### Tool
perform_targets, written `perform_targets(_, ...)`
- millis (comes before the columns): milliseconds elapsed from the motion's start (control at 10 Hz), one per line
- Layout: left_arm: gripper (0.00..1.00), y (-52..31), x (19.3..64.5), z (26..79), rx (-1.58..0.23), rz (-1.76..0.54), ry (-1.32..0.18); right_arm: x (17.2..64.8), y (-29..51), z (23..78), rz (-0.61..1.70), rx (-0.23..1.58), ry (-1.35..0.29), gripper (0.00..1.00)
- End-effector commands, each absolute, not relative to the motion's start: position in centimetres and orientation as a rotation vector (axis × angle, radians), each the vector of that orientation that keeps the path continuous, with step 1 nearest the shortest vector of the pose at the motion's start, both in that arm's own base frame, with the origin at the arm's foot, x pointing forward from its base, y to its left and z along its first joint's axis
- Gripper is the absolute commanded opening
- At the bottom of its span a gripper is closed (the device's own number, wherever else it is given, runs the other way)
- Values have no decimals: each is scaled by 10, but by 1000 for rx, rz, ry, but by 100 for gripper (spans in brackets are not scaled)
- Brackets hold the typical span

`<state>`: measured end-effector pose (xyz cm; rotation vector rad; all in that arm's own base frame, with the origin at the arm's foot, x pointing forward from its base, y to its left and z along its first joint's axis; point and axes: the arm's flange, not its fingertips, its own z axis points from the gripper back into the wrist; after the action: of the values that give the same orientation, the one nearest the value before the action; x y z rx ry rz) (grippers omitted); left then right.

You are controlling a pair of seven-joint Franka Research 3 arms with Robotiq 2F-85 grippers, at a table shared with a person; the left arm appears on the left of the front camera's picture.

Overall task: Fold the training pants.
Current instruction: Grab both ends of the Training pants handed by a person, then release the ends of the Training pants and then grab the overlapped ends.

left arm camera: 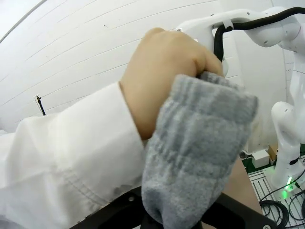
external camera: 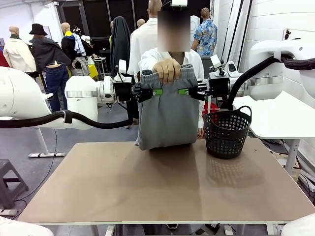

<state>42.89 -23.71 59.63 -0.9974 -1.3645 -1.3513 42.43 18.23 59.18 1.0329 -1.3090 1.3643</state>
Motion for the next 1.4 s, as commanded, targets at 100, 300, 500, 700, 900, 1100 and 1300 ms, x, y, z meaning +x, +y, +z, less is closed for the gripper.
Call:
perform_targets(100, 0, -240, 423, 598, -1028, -1374, -1362, 423, 182, 594, 1367, 1030, -1322, 0)
perform_targets(300, 0, -240, 423, 598, -1028, -1374, -1362, 423, 182, 594, 1367, 1030, -1322, 0)
perform_targets(500, 0, -240, 423, 598, -1028, -1374, -1362, 423, 182, 594, 1367, 1030, -1322, 0)
perform_targets(700, 0, -240, 423, 598, -1028, -1374, -1362, 423, 182, 594, 1367, 1030, -1322, 0)
perform_targets(900, 0, -240, 423, 598, -1028, -1374, -1362, 423, 182, 594, 1367, 1030, -1322, 0)
perform_targets(1100, 0, -240, 423, 598, -1028, -1374, -1362, 423, 182, 594, 1367, 1030, -1322, 0)
perform_targets(1300, 0, -240, 423, 598, -1028, -1374, -1362, 423, 182, 594, 1367, 1030, -1322, 0)
